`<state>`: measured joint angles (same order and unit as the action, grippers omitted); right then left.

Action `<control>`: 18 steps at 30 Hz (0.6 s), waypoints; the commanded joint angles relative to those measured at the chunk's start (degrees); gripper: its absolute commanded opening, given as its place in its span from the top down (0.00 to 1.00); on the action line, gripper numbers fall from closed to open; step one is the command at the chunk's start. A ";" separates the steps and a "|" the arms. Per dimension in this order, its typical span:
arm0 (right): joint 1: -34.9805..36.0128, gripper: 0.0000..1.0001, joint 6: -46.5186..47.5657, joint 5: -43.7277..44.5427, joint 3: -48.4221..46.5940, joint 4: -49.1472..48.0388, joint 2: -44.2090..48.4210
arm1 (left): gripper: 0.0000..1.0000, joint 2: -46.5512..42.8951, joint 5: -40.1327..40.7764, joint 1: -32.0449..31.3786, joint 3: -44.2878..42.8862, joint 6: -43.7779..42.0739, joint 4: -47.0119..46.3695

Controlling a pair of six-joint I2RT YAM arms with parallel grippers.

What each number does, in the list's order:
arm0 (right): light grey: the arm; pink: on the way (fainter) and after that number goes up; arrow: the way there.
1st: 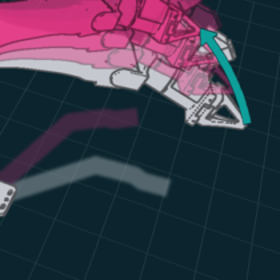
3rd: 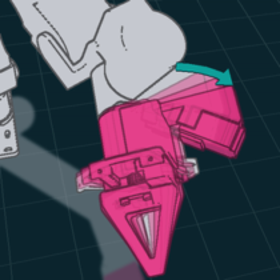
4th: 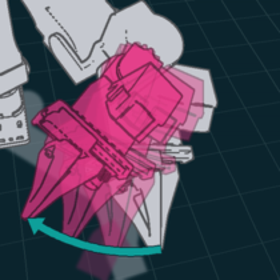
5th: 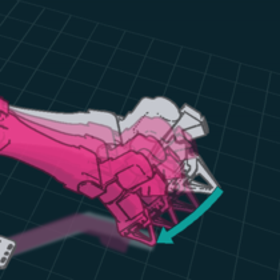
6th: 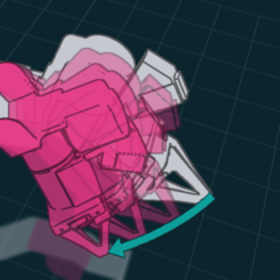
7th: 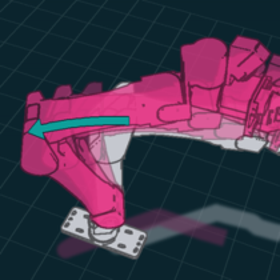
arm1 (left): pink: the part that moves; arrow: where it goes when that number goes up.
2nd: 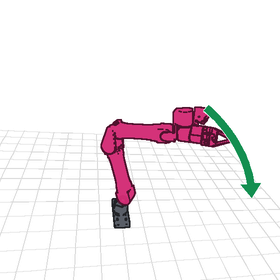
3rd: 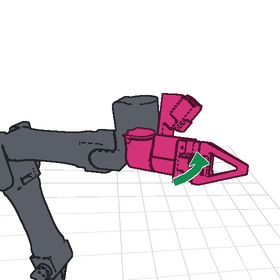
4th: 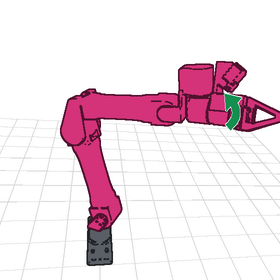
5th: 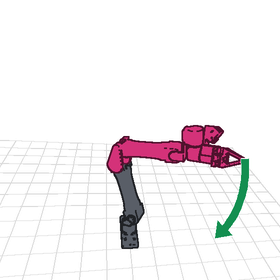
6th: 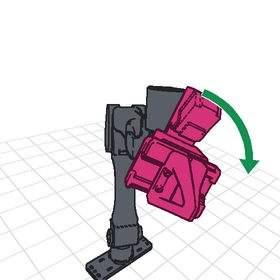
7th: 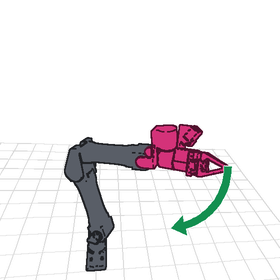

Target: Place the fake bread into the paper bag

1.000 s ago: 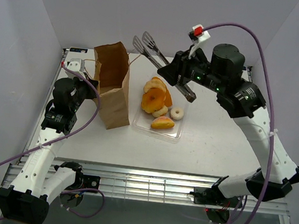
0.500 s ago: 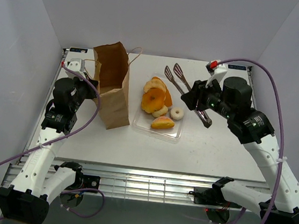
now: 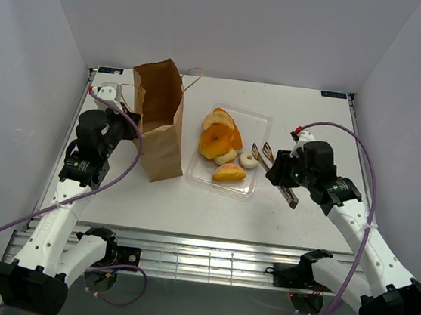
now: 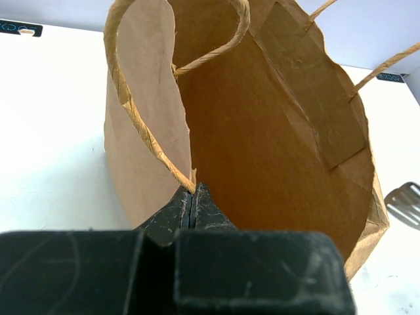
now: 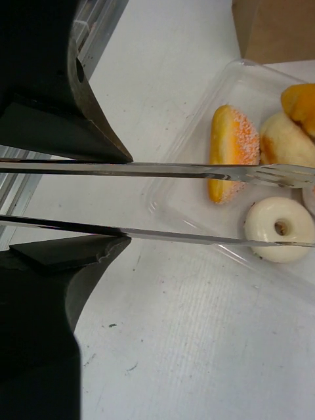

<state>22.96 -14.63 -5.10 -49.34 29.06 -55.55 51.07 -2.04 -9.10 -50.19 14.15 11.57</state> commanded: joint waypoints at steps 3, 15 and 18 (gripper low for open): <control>-0.81 0.48 -2.24 -2.71 3.90 -7.61 -0.08 | 1.00 -0.18 -0.33 -0.56 -0.43 -0.62 0.47; -0.99 0.44 -4.00 -2.02 7.33 -12.09 -4.03 | 1.00 -0.18 0.20 -1.18 -0.43 -0.71 0.64; -1.34 0.44 -3.91 -1.49 6.72 -12.45 -5.18 | 1.00 -0.09 0.37 -1.53 -0.43 -0.79 0.64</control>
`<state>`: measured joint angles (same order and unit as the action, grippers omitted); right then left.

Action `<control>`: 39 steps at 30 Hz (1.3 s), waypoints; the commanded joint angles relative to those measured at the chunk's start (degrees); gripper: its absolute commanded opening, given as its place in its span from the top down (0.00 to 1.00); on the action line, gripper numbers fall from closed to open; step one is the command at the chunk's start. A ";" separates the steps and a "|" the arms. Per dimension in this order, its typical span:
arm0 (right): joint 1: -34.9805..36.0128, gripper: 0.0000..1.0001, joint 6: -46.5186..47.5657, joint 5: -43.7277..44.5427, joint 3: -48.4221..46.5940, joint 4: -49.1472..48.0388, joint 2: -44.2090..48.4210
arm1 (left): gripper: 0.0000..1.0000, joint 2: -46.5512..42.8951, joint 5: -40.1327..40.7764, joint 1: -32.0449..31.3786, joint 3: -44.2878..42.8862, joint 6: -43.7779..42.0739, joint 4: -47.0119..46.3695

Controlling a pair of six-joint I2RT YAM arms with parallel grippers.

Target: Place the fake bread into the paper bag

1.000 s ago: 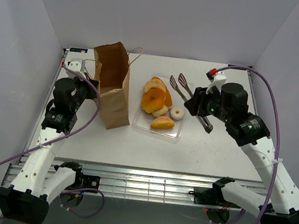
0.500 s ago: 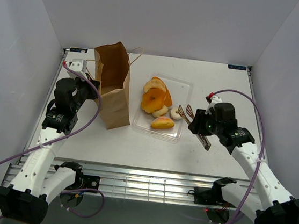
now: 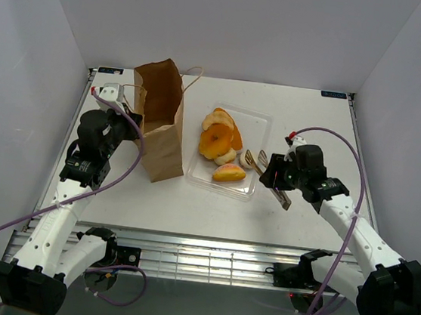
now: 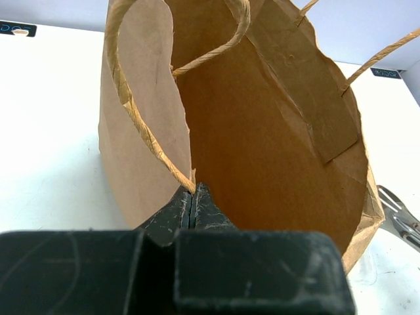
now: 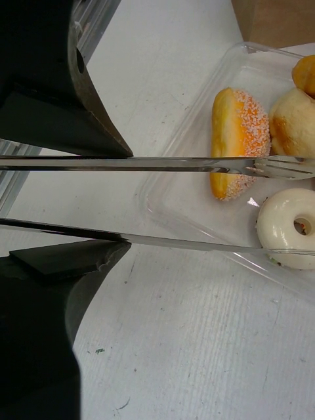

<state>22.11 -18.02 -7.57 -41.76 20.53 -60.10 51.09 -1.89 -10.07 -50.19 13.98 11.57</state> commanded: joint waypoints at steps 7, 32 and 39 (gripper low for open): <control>-1.10 0.44 0.35 1.51 -3.15 -4.19 -3.36 | 1.00 -0.29 0.31 -0.83 -0.52 -0.71 0.73; -2.33 0.47 0.71 -2.01 -2.54 -7.79 -8.46 | 1.00 -0.29 0.66 -1.27 -0.52 -0.97 0.82; -3.65 0.46 -0.61 -2.01 -1.49 -7.79 -8.63 | 1.00 -0.29 0.57 -1.45 -0.52 -0.97 0.91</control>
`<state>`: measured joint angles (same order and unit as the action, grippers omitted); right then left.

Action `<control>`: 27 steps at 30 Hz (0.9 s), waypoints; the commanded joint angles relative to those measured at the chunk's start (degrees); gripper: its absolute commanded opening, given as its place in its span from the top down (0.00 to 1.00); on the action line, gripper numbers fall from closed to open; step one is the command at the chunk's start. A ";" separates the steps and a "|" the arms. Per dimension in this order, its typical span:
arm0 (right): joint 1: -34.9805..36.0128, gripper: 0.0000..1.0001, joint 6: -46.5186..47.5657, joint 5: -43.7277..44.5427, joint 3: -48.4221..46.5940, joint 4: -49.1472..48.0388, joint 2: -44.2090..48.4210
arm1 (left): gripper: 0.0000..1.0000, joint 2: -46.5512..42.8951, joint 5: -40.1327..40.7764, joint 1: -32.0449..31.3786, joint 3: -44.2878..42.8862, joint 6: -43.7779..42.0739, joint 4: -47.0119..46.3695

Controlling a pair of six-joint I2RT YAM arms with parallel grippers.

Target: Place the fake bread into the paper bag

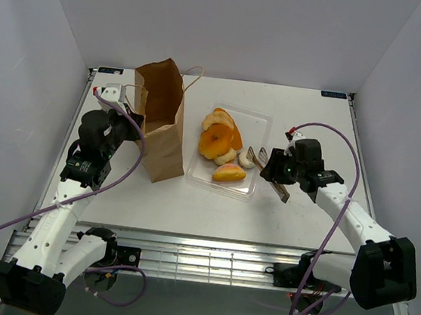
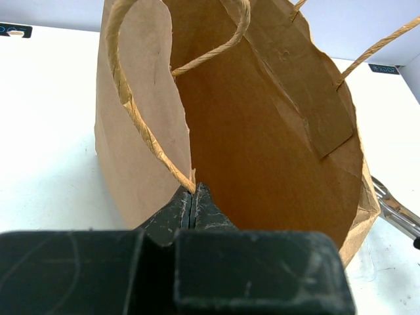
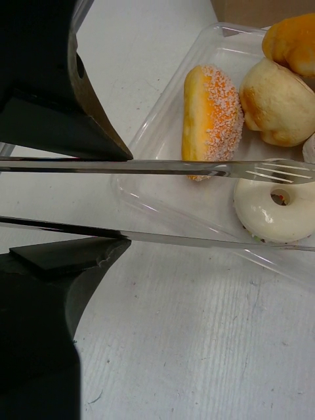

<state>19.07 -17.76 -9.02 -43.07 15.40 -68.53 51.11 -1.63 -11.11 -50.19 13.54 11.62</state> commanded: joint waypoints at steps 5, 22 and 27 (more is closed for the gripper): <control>-1.49 0.47 -1.58 -1.35 0.44 -2.65 -0.55 | 1.00 -0.40 0.40 -0.40 -0.52 -0.53 0.86; -1.58 0.57 -0.96 -5.49 0.97 -3.53 -1.87 | 1.00 -0.58 0.22 -0.49 -0.52 -0.53 0.86; -1.58 0.66 -0.96 -5.66 -0.17 -3.27 -1.26 | 1.00 -0.58 0.40 -0.58 -0.52 -0.53 0.86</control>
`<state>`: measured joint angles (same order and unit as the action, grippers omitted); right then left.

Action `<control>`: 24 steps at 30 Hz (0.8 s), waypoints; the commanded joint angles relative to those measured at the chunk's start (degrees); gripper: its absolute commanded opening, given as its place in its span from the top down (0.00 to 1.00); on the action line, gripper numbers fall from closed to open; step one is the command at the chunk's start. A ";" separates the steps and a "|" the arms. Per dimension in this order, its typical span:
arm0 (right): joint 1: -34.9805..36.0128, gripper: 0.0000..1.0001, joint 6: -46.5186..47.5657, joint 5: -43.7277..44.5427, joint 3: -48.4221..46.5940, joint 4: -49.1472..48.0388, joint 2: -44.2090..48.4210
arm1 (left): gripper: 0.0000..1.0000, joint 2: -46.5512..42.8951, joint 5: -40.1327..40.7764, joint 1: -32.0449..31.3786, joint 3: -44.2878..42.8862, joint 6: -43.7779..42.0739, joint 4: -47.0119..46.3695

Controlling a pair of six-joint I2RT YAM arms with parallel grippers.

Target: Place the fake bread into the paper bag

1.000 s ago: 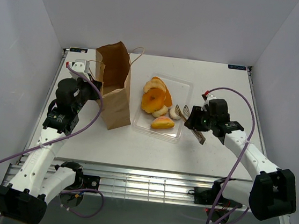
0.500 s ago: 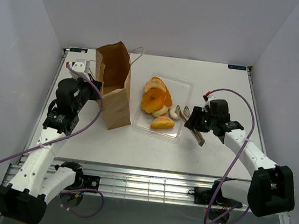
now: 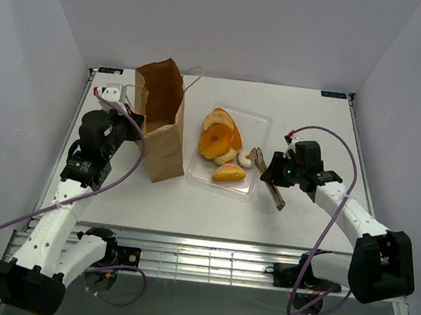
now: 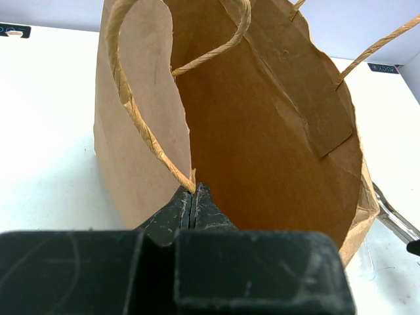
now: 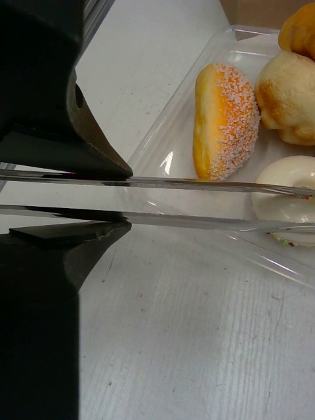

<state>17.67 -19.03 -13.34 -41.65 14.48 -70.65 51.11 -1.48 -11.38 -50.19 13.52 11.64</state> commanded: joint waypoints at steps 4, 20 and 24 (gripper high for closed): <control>-0.18 0.73 0.92 -1.25 -3.34 -1.12 1.13 | 1.00 -0.58 0.42 -0.31 -0.52 -0.51 0.84; -0.27 0.76 5.40 1.30 -18.29 10.48 4.82 | 1.00 -1.19 0.60 -0.31 -0.26 -0.51 0.67; -0.27 0.76 5.67 1.39 -20.22 11.45 4.82 | 1.00 -1.19 0.60 -0.31 -0.26 -0.51 0.66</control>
<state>17.63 -14.70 -12.12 -58.74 24.51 -66.76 50.89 -1.21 -11.44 -50.19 13.52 11.77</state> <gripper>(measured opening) 0.291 0.016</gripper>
